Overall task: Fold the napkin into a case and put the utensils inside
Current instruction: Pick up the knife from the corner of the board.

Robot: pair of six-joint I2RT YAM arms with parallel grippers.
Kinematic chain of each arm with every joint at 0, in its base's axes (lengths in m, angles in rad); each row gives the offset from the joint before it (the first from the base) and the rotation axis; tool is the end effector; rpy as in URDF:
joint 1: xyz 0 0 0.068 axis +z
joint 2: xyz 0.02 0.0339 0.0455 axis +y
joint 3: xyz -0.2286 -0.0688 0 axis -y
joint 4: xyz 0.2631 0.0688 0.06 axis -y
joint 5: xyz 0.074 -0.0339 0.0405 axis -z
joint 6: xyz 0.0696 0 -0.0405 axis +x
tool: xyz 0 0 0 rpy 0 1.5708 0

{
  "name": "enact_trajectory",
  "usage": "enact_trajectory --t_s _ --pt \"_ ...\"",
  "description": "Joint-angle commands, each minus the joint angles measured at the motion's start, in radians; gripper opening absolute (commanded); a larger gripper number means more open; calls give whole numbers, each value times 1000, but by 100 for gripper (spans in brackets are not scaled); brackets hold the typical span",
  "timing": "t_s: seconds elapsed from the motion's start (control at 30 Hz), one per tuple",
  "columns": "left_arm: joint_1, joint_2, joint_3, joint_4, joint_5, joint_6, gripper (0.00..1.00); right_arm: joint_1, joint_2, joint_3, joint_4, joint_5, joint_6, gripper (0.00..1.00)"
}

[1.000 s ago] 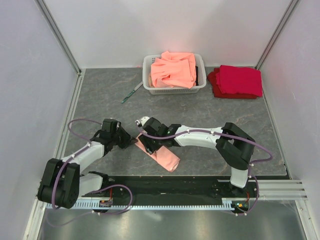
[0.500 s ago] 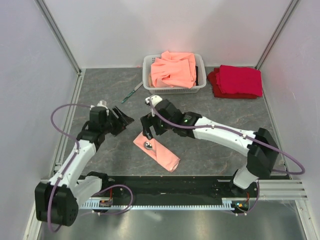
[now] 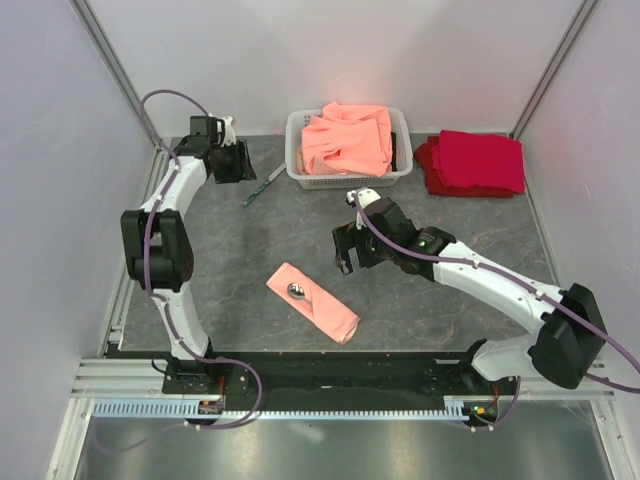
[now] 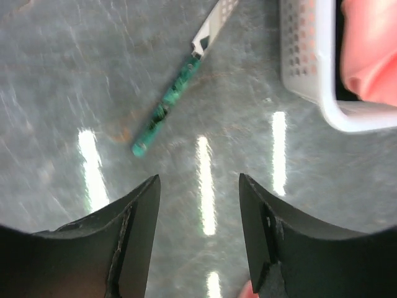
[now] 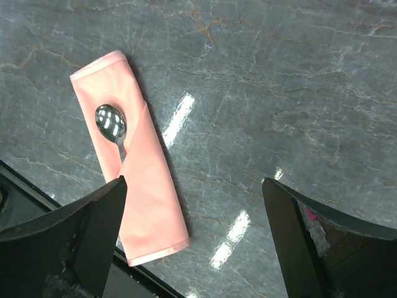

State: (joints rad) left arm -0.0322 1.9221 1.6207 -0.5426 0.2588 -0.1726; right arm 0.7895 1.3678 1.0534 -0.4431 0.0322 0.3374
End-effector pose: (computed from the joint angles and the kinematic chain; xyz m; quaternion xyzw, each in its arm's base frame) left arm 0.4608 -0.0327 0.2017 -0.0193 0.9278 -0.1560 0.3383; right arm 0.2459 0.2448 0.2145 -0.1996 0.8964 0.1987 0.3422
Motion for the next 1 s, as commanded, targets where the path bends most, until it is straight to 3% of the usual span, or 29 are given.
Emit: enact_trajectory --t_s 0.0,0.23,0.63,0.77,0.87,0.97 --pt "-2 168 172 -60 -1 278 60 -21 -73 -13 7 -21 -35 98" --pt "-5 331 271 -60 -81 323 56 -41 -110 -33 3 -26 -72 98" --pt "-64 374 206 -82 -180 343 45 -50 -122 -46 29 -72 -37 98" --pt "-72 399 205 -147 -199 317 32 -52 -139 -61 37 -74 -24 98" --pt "-72 413 202 -194 -168 306 12 -50 -139 -67 46 -81 -18 98" --pt "-71 379 177 -224 -164 263 2 -50 -92 -55 47 -83 -6 98"
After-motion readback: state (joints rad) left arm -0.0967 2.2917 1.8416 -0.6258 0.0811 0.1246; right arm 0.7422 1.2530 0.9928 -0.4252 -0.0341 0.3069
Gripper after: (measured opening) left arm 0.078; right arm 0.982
